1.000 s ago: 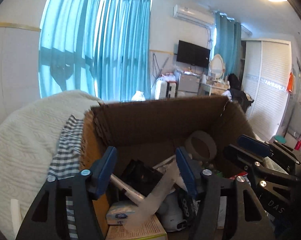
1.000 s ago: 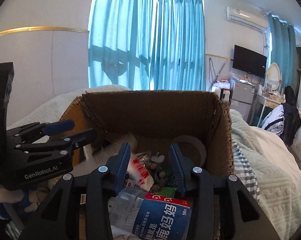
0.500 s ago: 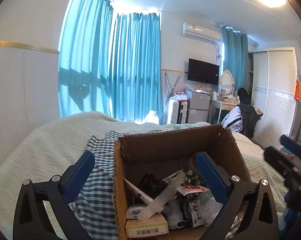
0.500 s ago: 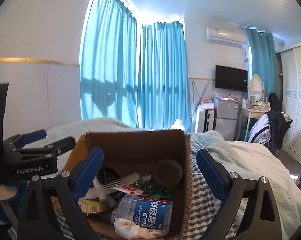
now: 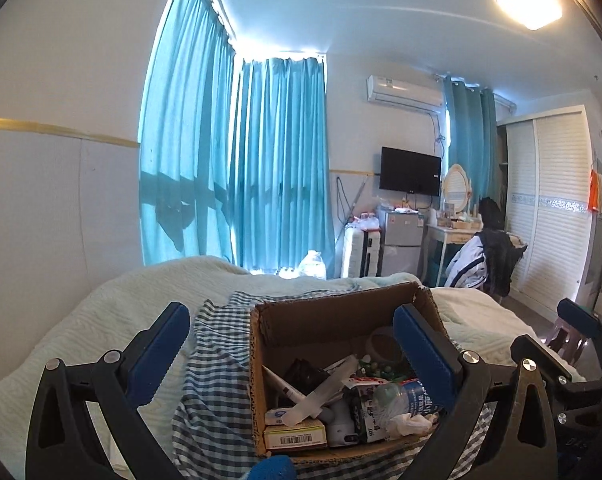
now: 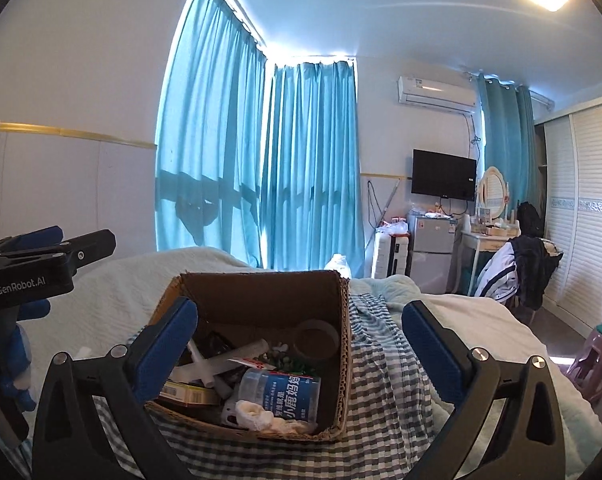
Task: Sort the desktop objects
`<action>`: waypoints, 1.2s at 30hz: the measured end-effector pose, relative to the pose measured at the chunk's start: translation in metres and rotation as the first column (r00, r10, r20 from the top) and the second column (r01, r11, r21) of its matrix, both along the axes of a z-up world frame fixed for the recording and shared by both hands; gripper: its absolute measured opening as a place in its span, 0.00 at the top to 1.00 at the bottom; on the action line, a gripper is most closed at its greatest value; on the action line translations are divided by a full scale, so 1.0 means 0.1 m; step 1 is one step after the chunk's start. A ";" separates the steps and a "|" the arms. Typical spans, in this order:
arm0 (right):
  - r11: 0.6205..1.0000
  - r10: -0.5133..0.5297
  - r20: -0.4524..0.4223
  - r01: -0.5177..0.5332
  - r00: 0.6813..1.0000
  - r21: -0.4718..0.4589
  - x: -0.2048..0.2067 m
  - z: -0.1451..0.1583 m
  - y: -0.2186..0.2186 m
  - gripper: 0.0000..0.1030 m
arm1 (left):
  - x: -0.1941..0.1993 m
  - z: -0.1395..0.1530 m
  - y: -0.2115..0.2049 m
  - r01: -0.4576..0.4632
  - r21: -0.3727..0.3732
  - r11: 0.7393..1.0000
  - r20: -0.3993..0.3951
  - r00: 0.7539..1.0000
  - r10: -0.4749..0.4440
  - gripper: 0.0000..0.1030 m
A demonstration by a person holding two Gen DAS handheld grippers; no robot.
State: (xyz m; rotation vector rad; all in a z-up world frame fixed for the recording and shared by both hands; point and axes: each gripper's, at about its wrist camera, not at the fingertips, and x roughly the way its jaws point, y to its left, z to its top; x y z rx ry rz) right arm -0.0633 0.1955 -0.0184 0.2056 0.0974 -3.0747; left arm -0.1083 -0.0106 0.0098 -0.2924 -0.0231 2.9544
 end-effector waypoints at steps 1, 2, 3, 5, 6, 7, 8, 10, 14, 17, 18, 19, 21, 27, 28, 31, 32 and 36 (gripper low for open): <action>1.000 0.002 -0.005 -0.002 1.000 0.005 0.04 0.01 -0.01 0.00 | 0.04 0.02 0.00 0.000 0.003 1.000 0.002 1.000 0.000 0.00; 1.000 0.004 -0.011 -0.004 1.000 0.011 0.08 0.04 -0.03 0.00 | 0.09 0.03 -0.01 -0.001 0.011 1.000 0.007 1.000 0.001 0.00; 1.000 0.005 -0.016 -0.005 1.000 0.016 0.13 0.06 -0.05 0.00 | 0.14 0.04 -0.03 0.000 0.026 1.000 0.017 1.000 0.000 0.00; 1.000 0.005 -0.020 -0.004 1.000 0.014 0.21 0.08 -0.05 0.00 | 0.22 0.05 -0.05 0.018 0.048 0.999 0.045 0.999 -0.021 0.00; 1.000 0.004 -0.018 -0.004 1.000 0.007 0.26 0.09 -0.05 0.00 | 0.25 0.06 -0.06 0.023 0.058 0.998 0.054 0.998 -0.026 0.00; 1.000 0.004 -0.014 -0.004 1.000 -0.001 0.31 0.10 -0.04 0.00 | 0.28 0.06 -0.07 0.020 0.065 0.998 0.056 0.998 -0.024 0.00; 1.000 0.005 -0.008 -0.006 1.000 -0.012 0.35 0.10 -0.03 0.00 | 0.33 0.07 -0.07 0.013 0.069 0.998 0.052 0.998 -0.017 0.00; 0.999 0.006 0.007 -0.006 1.000 -0.035 0.43 0.11 0.01 0.00 | 0.43 0.08 -0.06 0.000 0.058 0.998 0.041 0.999 -0.002 0.00; 0.999 0.002 0.026 -0.001 1.000 -0.032 0.62 0.11 0.01 0.00 | 0.59 0.08 -0.04 -0.001 0.029 1.000 0.053 0.999 -0.001 0.00; 1.000 0.004 0.053 -0.004 0.999 -0.003 0.75 0.08 -0.01 0.00 | 0.73 0.08 -0.07 -0.003 0.045 0.999 0.052 0.999 0.000 0.00; 1.000 0.005 0.058 -0.005 0.998 0.000 0.78 0.07 -0.01 0.00 | 0.77 0.08 -0.05 -0.007 0.044 0.999 0.053 0.999 0.004 0.00; 1.000 0.006 0.063 -0.006 0.998 0.000 0.82 0.06 -0.01 0.00 | 0.81 0.07 -0.04 -0.010 0.038 0.999 0.049 0.999 0.008 0.00; 1.000 0.013 0.074 -0.012 0.997 -0.003 0.91 0.02 -0.02 0.00 | 0.89 0.02 -0.02 -0.030 0.006 1.000 0.036 0.999 0.030 0.00; 1.000 0.007 0.123 -0.008 0.992 0.008 1.11 -0.16 -0.05 0.00 | 0.98 -0.29 -0.02 -0.039 -0.016 0.999 0.105 0.994 0.041 0.00; 1.000 0.007 0.134 -0.009 0.991 0.009 1.12 -0.20 -0.04 0.00 | 0.97 -0.33 -0.01 -0.038 -0.023 0.999 0.116 0.992 0.040 0.00; 1.000 0.001 0.159 -0.003 0.987 0.014 1.11 -0.27 -0.04 0.00 | 0.95 -0.41 0.04 -0.007 -0.049 0.999 0.152 0.988 0.015 0.00; 1.000 0.002 0.165 -0.004 0.986 0.012 1.10 -0.28 -0.03 0.00 | 0.94 -0.43 0.06 -0.016 -0.055 0.998 0.151 0.988 0.024 0.00; 1.000 0.005 0.178 -0.006 0.984 0.006 1.04 -0.31 -0.02 0.00 | 0.93 -0.45 0.07 -0.020 -0.060 0.998 0.147 0.989 0.028 0.00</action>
